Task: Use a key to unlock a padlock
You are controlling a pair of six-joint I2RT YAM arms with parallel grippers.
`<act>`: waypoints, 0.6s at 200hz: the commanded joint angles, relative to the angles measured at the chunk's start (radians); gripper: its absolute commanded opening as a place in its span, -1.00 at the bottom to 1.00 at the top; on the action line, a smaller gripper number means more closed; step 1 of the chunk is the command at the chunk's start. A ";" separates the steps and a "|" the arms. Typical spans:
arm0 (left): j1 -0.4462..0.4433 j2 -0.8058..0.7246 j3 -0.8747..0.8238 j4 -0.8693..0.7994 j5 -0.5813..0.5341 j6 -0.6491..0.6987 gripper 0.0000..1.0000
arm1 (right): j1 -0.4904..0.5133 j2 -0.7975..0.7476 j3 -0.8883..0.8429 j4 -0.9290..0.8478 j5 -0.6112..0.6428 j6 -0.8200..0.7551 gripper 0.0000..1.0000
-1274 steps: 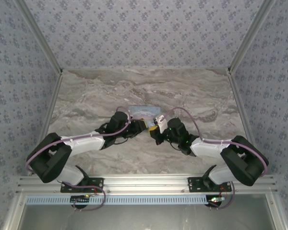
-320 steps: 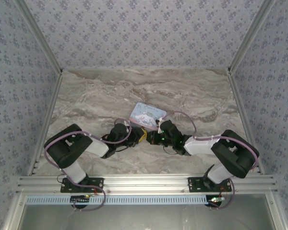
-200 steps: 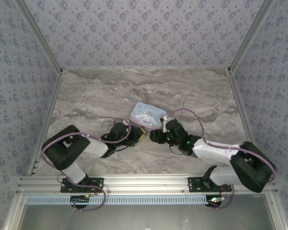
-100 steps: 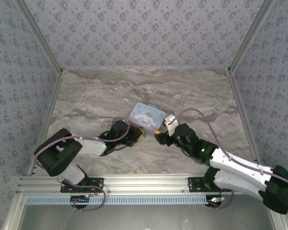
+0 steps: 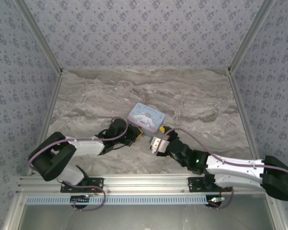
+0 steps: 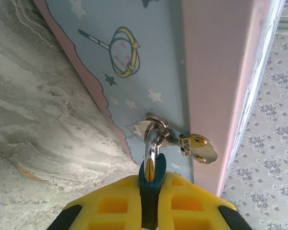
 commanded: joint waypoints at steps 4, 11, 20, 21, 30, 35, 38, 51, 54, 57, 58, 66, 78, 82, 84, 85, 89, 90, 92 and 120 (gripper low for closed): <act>0.004 -0.029 0.052 0.000 0.028 0.003 -1.00 | 0.036 0.056 -0.020 0.151 0.123 -0.078 0.46; 0.004 -0.026 0.054 0.006 0.033 -0.003 -1.00 | 0.040 0.072 -0.018 0.163 0.124 -0.063 0.38; 0.005 -0.020 0.061 0.009 0.041 -0.014 -1.00 | 0.045 0.092 -0.018 0.185 0.122 -0.043 0.30; 0.005 -0.020 0.062 0.009 0.042 -0.014 -1.00 | 0.045 0.092 -0.018 0.185 0.122 -0.043 0.30; 0.004 -0.015 0.068 0.011 0.048 -0.021 -1.00 | 0.048 0.117 -0.014 0.205 0.114 -0.025 0.20; 0.002 -0.014 0.073 0.012 0.052 -0.024 -1.00 | 0.048 0.131 -0.013 0.215 0.112 -0.015 0.14; 0.002 -0.012 0.075 0.011 0.052 -0.027 -1.00 | 0.048 0.138 -0.011 0.223 0.111 -0.012 0.11; -0.003 -0.008 0.080 0.014 0.053 -0.043 -1.00 | 0.047 0.171 -0.016 0.257 0.092 -0.001 0.04; -0.004 -0.006 0.080 0.017 0.053 -0.046 -1.00 | 0.044 0.178 -0.016 0.262 0.088 0.002 0.03; -0.004 -0.005 0.082 0.018 0.053 -0.049 -1.00 | 0.043 0.183 -0.017 0.272 0.083 0.004 0.02; -0.004 -0.005 0.082 0.019 0.052 -0.049 -1.00 | 0.042 0.186 -0.017 0.274 0.082 0.005 0.01; -0.007 -0.005 0.084 0.020 0.053 -0.058 -1.00 | 0.034 0.204 -0.018 0.293 0.071 0.016 -0.02; -0.009 -0.003 0.087 0.022 0.051 -0.069 -1.00 | 0.019 0.225 -0.019 0.310 0.051 0.028 -0.06; -0.011 -0.003 0.087 0.022 0.049 -0.073 -1.00 | 0.014 0.231 -0.019 0.316 0.046 0.031 -0.07; -0.010 -0.003 0.087 0.021 0.048 -0.075 -1.00 | 0.011 0.235 -0.019 0.319 0.043 0.032 -0.08; -0.012 -0.003 0.087 0.022 0.048 -0.076 -1.00 | 0.011 0.235 -0.019 0.319 0.043 0.032 -0.08; -0.011 -0.002 0.089 0.021 0.046 -0.080 -1.00 | 0.007 0.242 -0.019 0.324 0.037 0.033 -0.10; -0.012 -0.002 0.089 0.022 0.046 -0.081 -1.00 | 0.004 0.245 -0.019 0.326 0.035 0.034 -0.10; -0.012 -0.001 0.089 0.021 0.046 -0.083 -1.00 | 0.003 0.246 -0.019 0.327 0.033 0.034 -0.11; -0.018 0.009 0.099 0.018 0.052 -0.111 -1.00 | -0.026 0.285 -0.012 0.359 0.006 0.026 -0.20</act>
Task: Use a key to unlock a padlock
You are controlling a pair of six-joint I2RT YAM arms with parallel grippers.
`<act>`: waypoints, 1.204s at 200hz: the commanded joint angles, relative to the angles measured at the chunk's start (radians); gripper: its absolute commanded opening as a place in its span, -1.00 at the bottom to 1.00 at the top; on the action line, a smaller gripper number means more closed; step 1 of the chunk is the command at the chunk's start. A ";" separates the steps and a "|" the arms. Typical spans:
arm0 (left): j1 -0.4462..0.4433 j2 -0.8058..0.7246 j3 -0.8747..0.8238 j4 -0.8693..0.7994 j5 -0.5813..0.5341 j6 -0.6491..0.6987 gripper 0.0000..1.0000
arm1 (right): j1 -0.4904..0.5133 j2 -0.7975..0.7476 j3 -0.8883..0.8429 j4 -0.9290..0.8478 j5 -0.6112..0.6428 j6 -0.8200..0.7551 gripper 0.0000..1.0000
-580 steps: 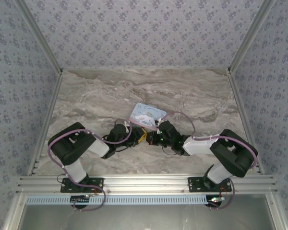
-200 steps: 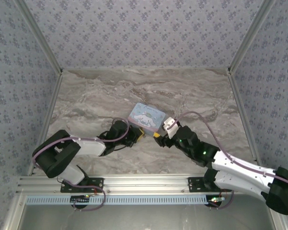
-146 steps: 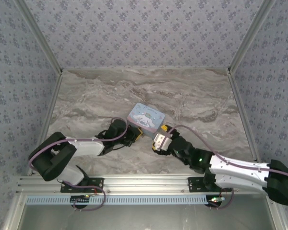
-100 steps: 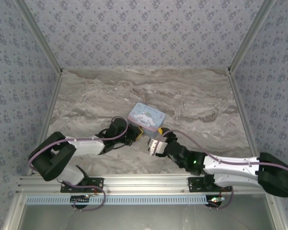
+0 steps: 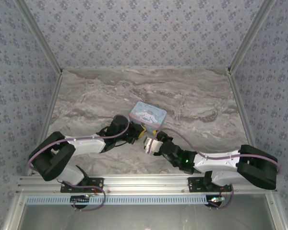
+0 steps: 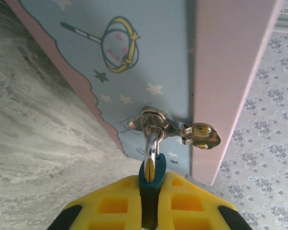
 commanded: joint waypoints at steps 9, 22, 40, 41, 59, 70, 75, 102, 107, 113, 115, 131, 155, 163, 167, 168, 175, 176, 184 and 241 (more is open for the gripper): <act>-0.012 0.013 0.046 0.033 0.013 -0.047 -1.00 | -0.026 0.038 0.006 0.077 -0.038 0.016 -0.22; -0.012 0.021 0.049 0.041 0.017 -0.059 -1.00 | -0.033 0.055 0.011 0.084 -0.041 0.007 -0.24; -0.014 0.034 0.058 0.042 0.027 -0.071 -1.00 | -0.035 0.083 0.014 0.101 -0.039 -0.006 -0.24; -0.014 0.035 0.059 0.042 0.028 -0.071 -1.00 | -0.035 0.084 0.015 0.101 -0.039 -0.006 -0.25; -0.017 0.046 0.065 0.047 0.035 -0.078 -1.00 | -0.034 0.112 0.018 0.119 -0.031 -0.017 -0.26; -0.016 0.051 0.065 0.055 0.038 -0.085 -1.00 | -0.034 0.129 0.024 0.125 -0.028 -0.021 -0.27; -0.016 0.051 0.066 0.056 0.038 -0.086 -1.00 | -0.034 0.137 0.027 0.127 -0.029 -0.024 -0.28; -0.018 0.052 0.066 0.055 0.039 -0.089 -1.00 | -0.034 0.171 0.041 0.148 -0.027 -0.032 -0.31; -0.018 0.052 0.066 0.055 0.039 -0.088 -1.00 | -0.033 0.177 0.045 0.149 -0.025 -0.032 -0.33; -0.017 0.054 0.065 0.054 0.038 -0.089 -1.00 | -0.034 0.184 0.048 0.153 -0.026 -0.032 -0.34; -0.017 0.053 0.065 0.054 0.038 -0.089 -1.00 | -0.034 0.186 0.048 0.156 -0.025 -0.033 -0.34; -0.017 0.054 0.063 0.056 0.041 -0.090 -1.00 | -0.034 0.206 0.053 0.179 -0.016 -0.039 -0.39; -0.019 0.052 0.062 0.060 0.042 -0.090 -1.00 | -0.036 0.225 0.064 0.185 -0.012 -0.043 -0.46; -0.017 0.053 0.062 0.059 0.042 -0.091 -1.00 | -0.035 0.231 0.067 0.187 -0.008 -0.042 -0.47; -0.019 0.053 0.061 0.060 0.044 -0.090 -1.00 | -0.036 0.235 0.066 0.192 -0.009 -0.043 -0.48; -0.019 0.052 0.061 0.060 0.044 -0.090 -1.00 | -0.036 0.235 0.065 0.193 -0.008 -0.042 -0.48; -0.018 0.053 0.061 0.060 0.043 -0.090 -1.00 | -0.037 0.239 0.066 0.198 -0.008 -0.040 -0.50; -0.018 0.054 0.060 0.060 0.043 -0.090 -1.00 | -0.037 0.240 0.066 0.198 -0.007 -0.040 -0.51; -0.019 0.053 0.060 0.060 0.044 -0.091 -1.00 | -0.038 0.243 0.066 0.200 -0.005 -0.036 -0.54; -0.019 0.056 0.055 0.066 0.047 -0.093 -1.00 | -0.050 0.266 0.069 0.234 0.014 -0.025 -0.68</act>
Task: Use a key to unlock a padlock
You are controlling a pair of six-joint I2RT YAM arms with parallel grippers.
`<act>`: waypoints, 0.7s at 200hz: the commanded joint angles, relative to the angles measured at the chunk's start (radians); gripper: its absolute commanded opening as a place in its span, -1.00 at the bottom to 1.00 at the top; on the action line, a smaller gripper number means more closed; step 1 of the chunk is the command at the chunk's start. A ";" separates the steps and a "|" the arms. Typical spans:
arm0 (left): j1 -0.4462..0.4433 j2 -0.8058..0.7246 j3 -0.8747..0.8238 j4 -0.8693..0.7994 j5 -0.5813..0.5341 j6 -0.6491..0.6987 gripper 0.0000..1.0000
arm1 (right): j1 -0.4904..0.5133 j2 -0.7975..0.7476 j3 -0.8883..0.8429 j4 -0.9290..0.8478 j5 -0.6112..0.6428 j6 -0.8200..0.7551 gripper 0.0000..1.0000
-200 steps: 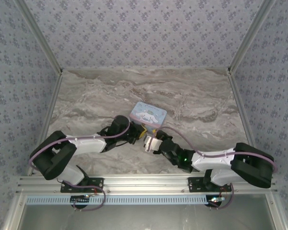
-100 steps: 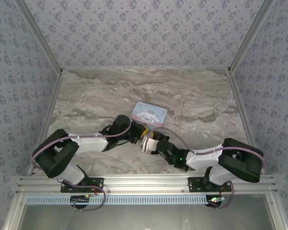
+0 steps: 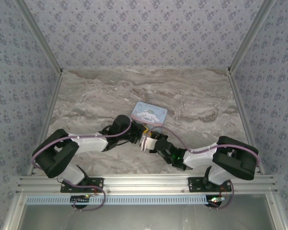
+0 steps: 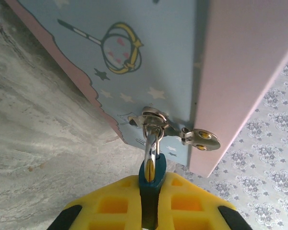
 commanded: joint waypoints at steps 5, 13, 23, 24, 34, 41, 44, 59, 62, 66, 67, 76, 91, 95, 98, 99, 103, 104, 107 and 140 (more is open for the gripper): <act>-0.008 0.009 0.022 0.046 0.017 -0.008 -1.00 | -0.010 0.019 0.024 0.051 0.030 0.014 -0.68; -0.009 0.008 0.022 0.047 0.016 -0.008 -1.00 | -0.013 0.020 0.024 0.058 0.031 0.016 -0.68; -0.008 0.010 0.022 0.047 0.017 -0.009 -1.00 | -0.015 0.024 0.025 0.061 0.030 0.016 -0.69; -0.008 0.010 0.022 0.047 0.016 -0.008 -1.00 | -0.015 0.024 0.025 0.060 0.030 0.016 -0.69; -0.008 0.012 0.023 0.048 0.017 -0.008 -1.00 | -0.015 0.030 0.029 0.064 0.031 0.016 -0.71; -0.009 0.012 0.023 0.048 0.018 -0.008 -1.00 | -0.015 0.033 0.030 0.068 0.031 0.014 -0.72; -0.008 0.012 0.022 0.048 0.018 -0.008 -1.00 | -0.015 0.034 0.030 0.071 0.031 0.015 -0.72; -0.008 0.013 0.021 0.049 0.020 -0.009 -1.00 | -0.016 0.041 0.033 0.076 0.030 0.016 -0.72; -0.008 0.013 0.022 0.051 0.020 -0.010 -1.00 | -0.016 0.042 0.035 0.076 0.029 0.017 -0.72; -0.008 0.012 0.022 0.052 0.020 -0.011 -1.00 | -0.015 0.045 0.036 0.076 0.030 0.016 -0.73; -0.008 0.012 0.021 0.052 0.020 -0.011 -1.00 | -0.016 0.045 0.036 0.076 0.030 0.016 -0.73; -0.008 0.014 0.020 0.055 0.021 -0.012 -1.00 | -0.016 0.052 0.038 0.081 0.031 0.015 -0.73; -0.009 0.016 0.019 0.061 0.023 -0.014 -1.00 | -0.016 0.062 0.041 0.088 0.030 0.016 -0.73; -0.008 0.016 0.019 0.061 0.023 -0.016 -1.00 | -0.016 0.063 0.041 0.091 0.030 0.015 -0.75; -0.008 0.016 0.019 0.061 0.023 -0.015 -1.00 | -0.016 0.064 0.041 0.093 0.029 0.015 -0.79; -0.008 0.016 0.019 0.061 0.023 -0.015 -1.00 | -0.017 0.064 0.041 0.093 0.028 0.015 -0.80; -0.007 0.017 0.018 0.061 0.023 -0.015 -1.00 | -0.018 0.066 0.042 0.095 0.027 0.014 -0.84; -0.007 0.016 0.018 0.061 0.023 -0.016 -1.00 | -0.018 0.066 0.042 0.095 0.027 0.015 -0.84; -0.009 0.016 0.018 0.061 0.023 -0.017 -1.00 | -0.018 0.067 0.042 0.096 0.026 0.015 -0.88; -0.008 0.017 0.015 0.065 0.023 -0.018 -1.00 | -0.024 0.059 0.042 0.091 0.012 0.025 -1.00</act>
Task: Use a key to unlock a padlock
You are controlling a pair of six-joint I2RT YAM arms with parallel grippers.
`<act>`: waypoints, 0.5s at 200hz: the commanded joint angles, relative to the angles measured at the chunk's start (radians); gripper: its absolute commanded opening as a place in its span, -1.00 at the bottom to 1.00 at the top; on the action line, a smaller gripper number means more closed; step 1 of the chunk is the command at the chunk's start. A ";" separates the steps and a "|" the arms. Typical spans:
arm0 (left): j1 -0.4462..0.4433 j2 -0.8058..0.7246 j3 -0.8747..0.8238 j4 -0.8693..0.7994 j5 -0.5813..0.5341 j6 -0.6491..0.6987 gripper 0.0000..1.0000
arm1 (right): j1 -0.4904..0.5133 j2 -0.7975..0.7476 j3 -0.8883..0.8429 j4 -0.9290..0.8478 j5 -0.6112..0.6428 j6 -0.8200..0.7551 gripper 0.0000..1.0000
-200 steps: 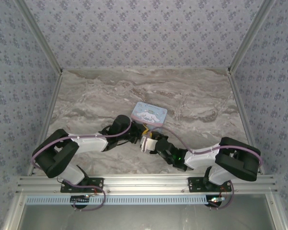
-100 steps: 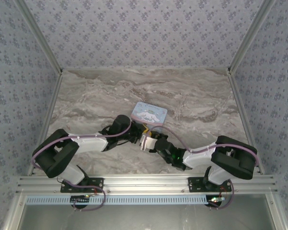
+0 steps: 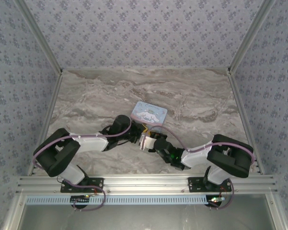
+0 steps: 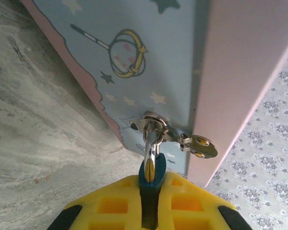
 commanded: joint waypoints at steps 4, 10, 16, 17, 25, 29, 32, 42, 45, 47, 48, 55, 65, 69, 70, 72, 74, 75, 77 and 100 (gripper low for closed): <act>-0.010 0.001 0.014 0.061 0.052 -0.010 -1.00 | -0.016 0.003 0.031 0.038 -0.005 0.026 -1.00; -0.011 0.000 0.014 0.061 0.051 -0.010 -1.00 | -0.017 -0.001 0.032 0.032 -0.010 0.031 -1.00; -0.011 -0.002 0.014 0.061 0.052 -0.010 -1.00 | -0.020 -0.005 0.031 0.025 -0.011 0.035 -1.00; -0.010 -0.001 0.013 0.061 0.052 -0.010 -1.00 | -0.020 -0.005 0.031 0.024 -0.011 0.036 -1.00; -0.011 -0.002 0.014 0.063 0.052 -0.010 -1.00 | -0.024 -0.010 0.030 0.018 -0.016 0.044 -1.00; -0.011 -0.002 0.014 0.061 0.052 -0.010 -1.00 | -0.026 -0.014 0.028 0.015 -0.016 0.050 -1.00; -0.010 -0.002 0.014 0.061 0.052 -0.010 -1.00 | -0.028 -0.016 0.028 0.012 -0.018 0.057 -1.00; -0.011 -0.002 0.014 0.064 0.052 -0.011 -1.00 | -0.037 -0.033 0.024 0.003 -0.030 0.083 -1.00; -0.011 -0.001 0.014 0.064 0.052 -0.010 -1.00 | -0.041 -0.038 0.023 -0.005 -0.037 0.094 -1.00; -0.010 -0.002 0.014 0.064 0.052 -0.010 -1.00 | -0.044 -0.042 0.023 -0.009 -0.042 0.102 -1.00; -0.010 -0.002 0.014 0.064 0.052 -0.010 -1.00 | -0.046 -0.044 0.023 -0.012 -0.044 0.104 -1.00; -0.010 -0.002 0.014 0.067 0.052 -0.012 -1.00 | -0.054 -0.059 0.024 -0.034 -0.060 0.135 -1.00; -0.010 -0.001 0.014 0.067 0.052 -0.012 -1.00 | -0.068 -0.083 0.026 -0.066 -0.084 0.177 -1.00; -0.010 -0.002 0.014 0.069 0.052 -0.012 -1.00 | -0.072 -0.091 0.029 -0.085 -0.093 0.193 -1.00; -0.010 -0.001 0.014 0.069 0.052 -0.012 -1.00 | -0.073 -0.094 0.030 -0.089 -0.094 0.195 -1.00; -0.010 -0.002 0.013 0.070 0.052 -0.012 -1.00 | -0.077 -0.098 0.030 -0.096 -0.098 0.203 -1.00; -0.010 -0.002 0.014 0.070 0.052 -0.013 -1.00 | -0.079 -0.102 0.032 -0.105 -0.102 0.210 -1.00; -0.010 -0.002 0.013 0.070 0.052 -0.012 -1.00 | -0.080 -0.103 0.032 -0.108 -0.104 0.215 -1.00; -0.010 0.000 0.013 0.070 0.052 -0.012 -1.00 | -0.083 -0.106 0.032 -0.113 -0.107 0.222 -1.00; -0.010 0.000 0.014 0.076 0.052 -0.013 -1.00 | -0.101 -0.130 0.034 -0.151 -0.141 0.298 -1.00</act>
